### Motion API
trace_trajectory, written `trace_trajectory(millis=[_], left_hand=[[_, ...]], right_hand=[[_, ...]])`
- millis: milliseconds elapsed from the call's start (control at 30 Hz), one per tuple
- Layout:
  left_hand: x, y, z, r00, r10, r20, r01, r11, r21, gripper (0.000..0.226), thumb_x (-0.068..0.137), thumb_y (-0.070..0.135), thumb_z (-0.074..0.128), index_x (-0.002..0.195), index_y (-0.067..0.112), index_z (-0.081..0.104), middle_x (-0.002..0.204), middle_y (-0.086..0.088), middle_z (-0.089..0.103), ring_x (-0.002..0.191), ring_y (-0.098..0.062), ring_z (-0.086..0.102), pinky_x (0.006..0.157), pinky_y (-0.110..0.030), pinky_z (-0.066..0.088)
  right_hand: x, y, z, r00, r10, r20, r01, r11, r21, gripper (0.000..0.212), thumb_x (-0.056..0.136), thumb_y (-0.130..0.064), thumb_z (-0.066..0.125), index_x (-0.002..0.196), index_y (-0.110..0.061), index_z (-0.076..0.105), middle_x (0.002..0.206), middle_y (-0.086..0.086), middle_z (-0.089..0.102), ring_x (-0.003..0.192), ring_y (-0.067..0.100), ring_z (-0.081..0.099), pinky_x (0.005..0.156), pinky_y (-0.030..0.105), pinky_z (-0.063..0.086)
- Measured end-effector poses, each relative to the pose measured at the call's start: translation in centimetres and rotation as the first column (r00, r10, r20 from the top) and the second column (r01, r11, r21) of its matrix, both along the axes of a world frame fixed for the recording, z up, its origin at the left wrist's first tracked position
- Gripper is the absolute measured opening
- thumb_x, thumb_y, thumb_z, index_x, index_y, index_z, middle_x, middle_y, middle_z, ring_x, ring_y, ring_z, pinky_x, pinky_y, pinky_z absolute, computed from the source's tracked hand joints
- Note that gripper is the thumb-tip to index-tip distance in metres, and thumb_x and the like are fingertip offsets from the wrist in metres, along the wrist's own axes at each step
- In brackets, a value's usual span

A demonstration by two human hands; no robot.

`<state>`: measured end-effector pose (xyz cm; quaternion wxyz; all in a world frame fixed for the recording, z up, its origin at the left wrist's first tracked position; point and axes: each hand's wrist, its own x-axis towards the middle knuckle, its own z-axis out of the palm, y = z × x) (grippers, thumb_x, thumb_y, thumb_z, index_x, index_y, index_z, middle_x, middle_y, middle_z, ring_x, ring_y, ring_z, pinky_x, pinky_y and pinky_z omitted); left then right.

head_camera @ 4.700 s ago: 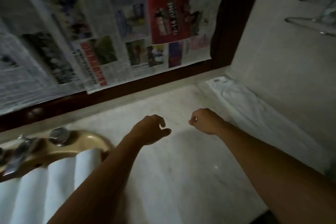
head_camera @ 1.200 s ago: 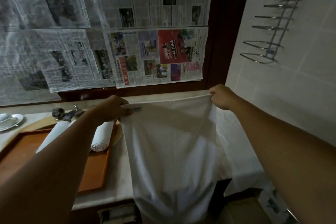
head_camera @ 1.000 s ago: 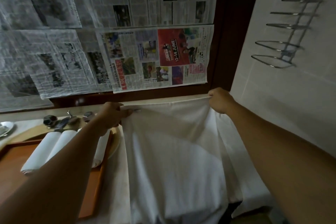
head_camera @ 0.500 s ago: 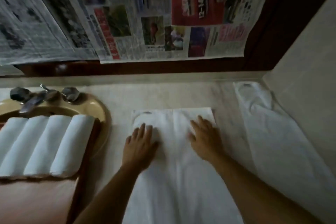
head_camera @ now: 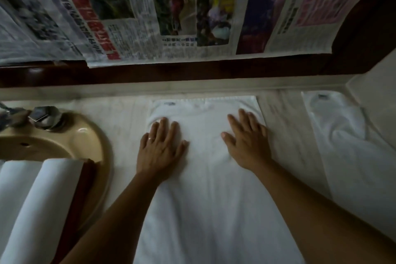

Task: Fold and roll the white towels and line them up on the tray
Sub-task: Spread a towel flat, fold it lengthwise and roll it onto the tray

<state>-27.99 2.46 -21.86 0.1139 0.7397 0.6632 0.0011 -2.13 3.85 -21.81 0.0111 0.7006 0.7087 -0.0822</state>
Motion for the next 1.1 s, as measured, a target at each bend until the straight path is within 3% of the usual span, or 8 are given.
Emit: trace_trajectory(millis=[133, 233, 400, 567, 733, 833, 967, 1100], left_hand=[[0.2, 2.8, 0.5, 1.000, 0.003, 0.000, -0.003, 1.000, 0.008, 0.075, 0.095, 0.072, 0.017, 0.157, 0.030, 0.010, 0.168, -0.005, 0.002, 0.153, -0.028, 0.005, 0.120, -0.047, 0.016], [1.2, 4.7, 1.4, 1.000, 0.011, -0.012, -0.010, 0.995, 0.099, 0.074, 0.097, 0.065, 0.028, 0.156, 0.022, 0.020, 0.166, -0.008, 0.013, 0.151, -0.031, 0.015, 0.117, -0.048, 0.023], [1.4, 8.0, -0.2, 0.998, -0.057, -0.036, 0.057, 0.998, -0.001, 0.078, 0.095, 0.073, 0.011, 0.159, 0.030, -0.001, 0.167, -0.001, -0.014, 0.154, -0.022, -0.008, 0.124, -0.044, 0.003], [0.0, 8.4, -0.3, 1.000, -0.004, -0.024, 0.003, 1.000, -0.016, 0.081, 0.094, 0.074, 0.007, 0.160, 0.027, -0.004, 0.167, -0.002, -0.014, 0.154, -0.022, -0.008, 0.125, -0.045, 0.002], [1.4, 1.9, 0.1, 0.995, -0.100, 0.000, 0.100, 0.995, -0.016, 0.081, 0.091, 0.075, 0.001, 0.158, 0.031, -0.012, 0.164, 0.001, -0.021, 0.152, -0.019, -0.016, 0.124, -0.043, -0.004], [-0.2, 1.0, -0.3, 0.998, -0.064, -0.008, 0.064, 0.997, -0.051, 0.078, 0.094, 0.073, 0.004, 0.158, 0.031, -0.011, 0.166, 0.000, -0.018, 0.152, -0.019, -0.015, 0.124, -0.041, -0.003], [1.0, -2.0, 0.9, 0.997, -0.065, -0.047, 0.065, 0.998, 0.000, 0.080, 0.095, 0.066, 0.003, 0.159, 0.020, -0.001, 0.167, -0.012, -0.006, 0.154, -0.029, -0.005, 0.123, -0.047, 0.005], [1.3, -10.0, 0.6, 0.992, -0.123, -0.006, 0.122, 0.990, -0.071, 0.082, 0.092, 0.074, 0.004, 0.160, 0.028, -0.003, 0.166, -0.003, -0.011, 0.154, -0.024, -0.005, 0.124, -0.047, 0.007]], right_hand=[[0.0, 2.5, 0.5, 1.000, 0.004, -0.025, -0.005, 1.000, -0.027, 0.066, 0.098, -0.063, 0.017, 0.157, -0.036, 0.005, 0.166, 0.000, -0.008, 0.152, 0.022, -0.006, 0.119, 0.046, 0.007], [-0.4, 4.2, 0.8, 0.998, -0.024, -0.062, 0.023, 1.000, -0.014, 0.070, 0.097, -0.064, 0.024, 0.157, -0.034, 0.003, 0.165, 0.001, -0.013, 0.152, 0.023, -0.009, 0.118, 0.049, 0.006], [0.3, 7.2, -0.1, 0.998, 0.053, -0.022, -0.053, 0.999, -0.009, 0.071, 0.096, -0.068, 0.015, 0.157, -0.035, 0.000, 0.165, -0.001, -0.014, 0.152, 0.021, -0.011, 0.119, 0.048, 0.002], [0.8, 7.8, 0.0, 0.999, 0.035, -0.020, -0.035, 0.999, -0.004, 0.072, 0.097, -0.066, 0.017, 0.158, -0.029, 0.005, 0.166, 0.002, -0.009, 0.152, 0.021, -0.006, 0.120, 0.047, 0.005], [0.2, 1.0, 0.0, 0.998, 0.069, -0.003, -0.069, 0.998, 0.006, 0.075, 0.095, -0.070, 0.012, 0.157, -0.031, -0.001, 0.165, 0.001, -0.012, 0.152, 0.020, -0.009, 0.120, 0.045, 0.005], [2.3, 0.4, -0.1, 1.000, 0.024, 0.001, -0.023, 0.999, -0.045, 0.074, 0.095, -0.067, 0.006, 0.158, -0.028, -0.003, 0.165, 0.001, -0.013, 0.152, 0.018, -0.010, 0.120, 0.044, 0.004], [0.2, -3.7, 0.7, 1.000, 0.000, -0.026, 0.001, 0.999, 0.037, 0.072, 0.097, -0.063, 0.012, 0.158, -0.026, 0.008, 0.166, 0.005, -0.005, 0.152, 0.022, -0.002, 0.118, 0.047, 0.012], [0.9, -11.6, 0.1, 1.000, 0.030, -0.005, -0.030, 1.000, 0.003, 0.076, 0.095, -0.068, 0.017, 0.157, -0.024, 0.021, 0.166, 0.005, 0.010, 0.152, 0.022, 0.012, 0.114, 0.048, 0.023]])
